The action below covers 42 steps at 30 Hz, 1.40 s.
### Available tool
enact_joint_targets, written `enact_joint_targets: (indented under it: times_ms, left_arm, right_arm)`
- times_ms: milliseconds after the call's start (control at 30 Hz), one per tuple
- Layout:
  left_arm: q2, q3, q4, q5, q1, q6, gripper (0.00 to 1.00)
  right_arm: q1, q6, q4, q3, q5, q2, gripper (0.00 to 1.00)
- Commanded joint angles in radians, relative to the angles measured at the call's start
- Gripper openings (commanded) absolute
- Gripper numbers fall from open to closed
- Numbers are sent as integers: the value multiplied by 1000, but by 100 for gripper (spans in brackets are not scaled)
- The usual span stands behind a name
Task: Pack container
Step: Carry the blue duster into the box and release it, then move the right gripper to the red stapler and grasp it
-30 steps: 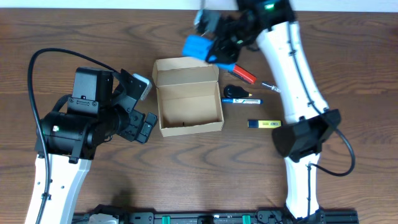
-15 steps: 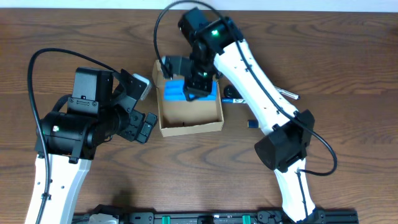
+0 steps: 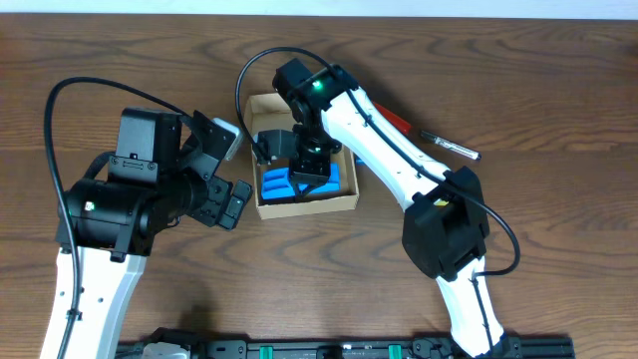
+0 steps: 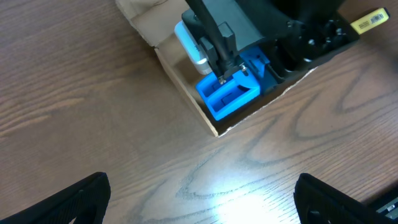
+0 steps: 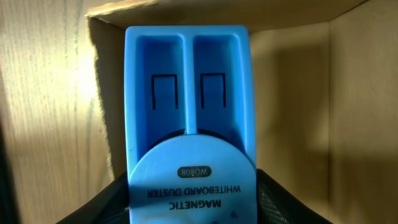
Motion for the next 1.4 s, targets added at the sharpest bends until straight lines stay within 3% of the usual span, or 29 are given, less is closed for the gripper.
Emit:
enact_joint_targets:
  times_ms: [0,133,433,633,967,1200,1367]
  left_arm:
    - [3,13,-4,6,3,12,95]
    - [3,13,-4,6,3,12,95]
    - [3,13,-4,6,3,12,95]
    - [3,13,-4,6,3,12,95]
    - [3,13,-4,6,3,12,95]
    - [3,13,-4,6,3,12,95]
    - [3,13,-4,6,3,12,95]
  right_arm:
    - [7,-18,28,-35,-31,-6,34]
    - [7,-19,54,-69,-53,-6,38]
    - [9,-19,68,-79,-54,-8,60]
    - [-5,-18,71,-78,-55,-43,68]
    - [-47,24,75,-78,3,-219,67]
    - [-167,76,86,-78,10,-387,71]
    - [-268,142,84,-78,40,-414,71]
